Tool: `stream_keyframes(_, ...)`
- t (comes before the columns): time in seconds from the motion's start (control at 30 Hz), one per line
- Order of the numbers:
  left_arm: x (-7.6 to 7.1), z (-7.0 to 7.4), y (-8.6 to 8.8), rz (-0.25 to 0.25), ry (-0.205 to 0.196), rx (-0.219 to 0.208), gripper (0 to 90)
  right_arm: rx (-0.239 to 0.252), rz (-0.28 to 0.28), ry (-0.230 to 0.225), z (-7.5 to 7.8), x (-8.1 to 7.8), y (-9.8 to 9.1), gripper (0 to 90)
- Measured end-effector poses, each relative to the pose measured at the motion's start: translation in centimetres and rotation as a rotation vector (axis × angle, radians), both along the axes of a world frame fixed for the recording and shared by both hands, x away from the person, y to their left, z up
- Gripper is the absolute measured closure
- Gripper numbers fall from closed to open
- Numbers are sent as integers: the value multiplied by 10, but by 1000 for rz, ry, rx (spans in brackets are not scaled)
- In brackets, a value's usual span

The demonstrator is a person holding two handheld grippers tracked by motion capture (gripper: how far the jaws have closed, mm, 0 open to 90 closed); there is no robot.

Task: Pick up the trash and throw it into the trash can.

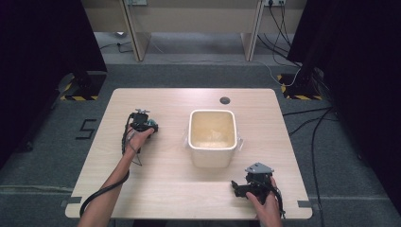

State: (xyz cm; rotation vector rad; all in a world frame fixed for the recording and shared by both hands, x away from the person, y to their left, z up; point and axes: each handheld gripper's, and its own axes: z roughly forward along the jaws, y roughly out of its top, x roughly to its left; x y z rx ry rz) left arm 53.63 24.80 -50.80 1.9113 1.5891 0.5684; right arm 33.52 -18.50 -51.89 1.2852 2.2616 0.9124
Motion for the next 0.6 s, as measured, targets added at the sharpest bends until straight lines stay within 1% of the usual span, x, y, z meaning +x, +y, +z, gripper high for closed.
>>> stream_keyframes(0.03,-1,0,0,0,0,-12,416,1,0,1,0,0,0,3)
stream_keyframes(0.13,-3,1,2,-14,5,-22,422,-1,0,0,0,0,0,3)
stream_keyframes(0.17,-5,1,4,-23,10,-38,422,1,0,1,0,0,0,3)
stream_keyframes(0.3,-8,6,5,-45,14,-60,423,0,0,2,0,0,0,3)
stream_keyframes(0.33,-8,6,5,-45,14,-60,423,0,0,2,0,0,0,3)
stream_keyframes(0.4,-10,9,5,-63,14,-69,423,0,0,2,0,0,0,3)
stream_keyframes(0.47,-14,16,4,-91,12,-88,422,0,0,1,0,0,0,3)
stream_keyframes(0.53,-15,19,3,-100,9,-91,422,0,0,2,0,0,0,3)
stream_keyframes(0.6,-18,25,1,-122,7,-97,421,0,0,2,0,0,0,3)
